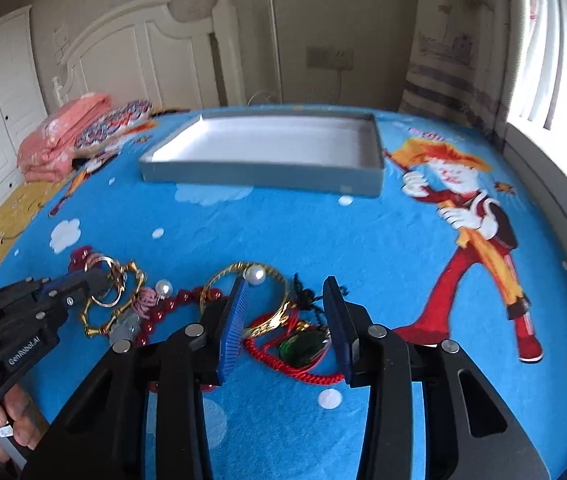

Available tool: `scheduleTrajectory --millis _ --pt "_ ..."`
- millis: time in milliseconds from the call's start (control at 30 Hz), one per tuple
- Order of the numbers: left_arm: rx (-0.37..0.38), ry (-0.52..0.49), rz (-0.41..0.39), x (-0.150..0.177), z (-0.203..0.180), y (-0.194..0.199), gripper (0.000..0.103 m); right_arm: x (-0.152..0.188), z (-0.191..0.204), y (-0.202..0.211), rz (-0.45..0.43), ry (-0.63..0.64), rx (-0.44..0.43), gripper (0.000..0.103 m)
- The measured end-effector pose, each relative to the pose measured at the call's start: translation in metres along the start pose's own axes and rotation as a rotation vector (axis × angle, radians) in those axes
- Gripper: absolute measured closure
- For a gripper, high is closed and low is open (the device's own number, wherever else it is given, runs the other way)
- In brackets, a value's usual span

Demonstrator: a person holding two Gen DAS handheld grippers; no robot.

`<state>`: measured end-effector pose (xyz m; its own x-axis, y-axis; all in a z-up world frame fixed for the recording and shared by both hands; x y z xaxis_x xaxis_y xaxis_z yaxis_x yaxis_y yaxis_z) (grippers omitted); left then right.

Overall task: Organize jewelry
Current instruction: 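Grasp the gold knot ring with the left tool while the right tool grasps the gold bangle, then carry the ring with the left tool into the tray and open while the right tool releases the bangle there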

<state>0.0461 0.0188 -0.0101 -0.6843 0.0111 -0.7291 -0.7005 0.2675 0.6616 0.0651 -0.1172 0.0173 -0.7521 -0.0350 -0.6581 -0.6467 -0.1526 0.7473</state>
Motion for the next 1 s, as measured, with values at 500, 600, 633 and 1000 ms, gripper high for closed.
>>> scheduleTrajectory --millis 500,600,633,1000 --pt "0.007 0.012 -0.008 -0.007 0.005 -0.002 0.094 -0.013 0.003 -0.005 -0.023 0.038 0.011 0.100" --pt "0.007 0.006 -0.011 -0.011 0.004 -0.002 0.094 -0.023 -0.002 -0.003 -0.042 0.026 0.007 0.100" --pt "0.008 0.006 -0.011 -0.012 0.004 -0.002 0.094 -0.026 -0.003 -0.003 -0.046 0.026 0.010 0.100" --pt "0.019 -0.047 -0.031 -0.054 -0.004 -0.010 0.094 -0.055 -0.010 -0.009 -0.074 0.002 0.000 0.100"
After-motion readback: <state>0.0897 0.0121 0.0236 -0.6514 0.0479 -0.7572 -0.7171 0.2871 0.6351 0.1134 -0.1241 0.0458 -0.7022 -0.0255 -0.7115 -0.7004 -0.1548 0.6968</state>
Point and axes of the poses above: each gripper's, at about its wrist camera, not at the fingertips, and y roughly against the way its jaws point, z to its left, x to its underside, the point moved 2 cm from there along -y, roughly the way its jaws point, and after that the axes turned 1 degree about z, right-handed, at the moved point
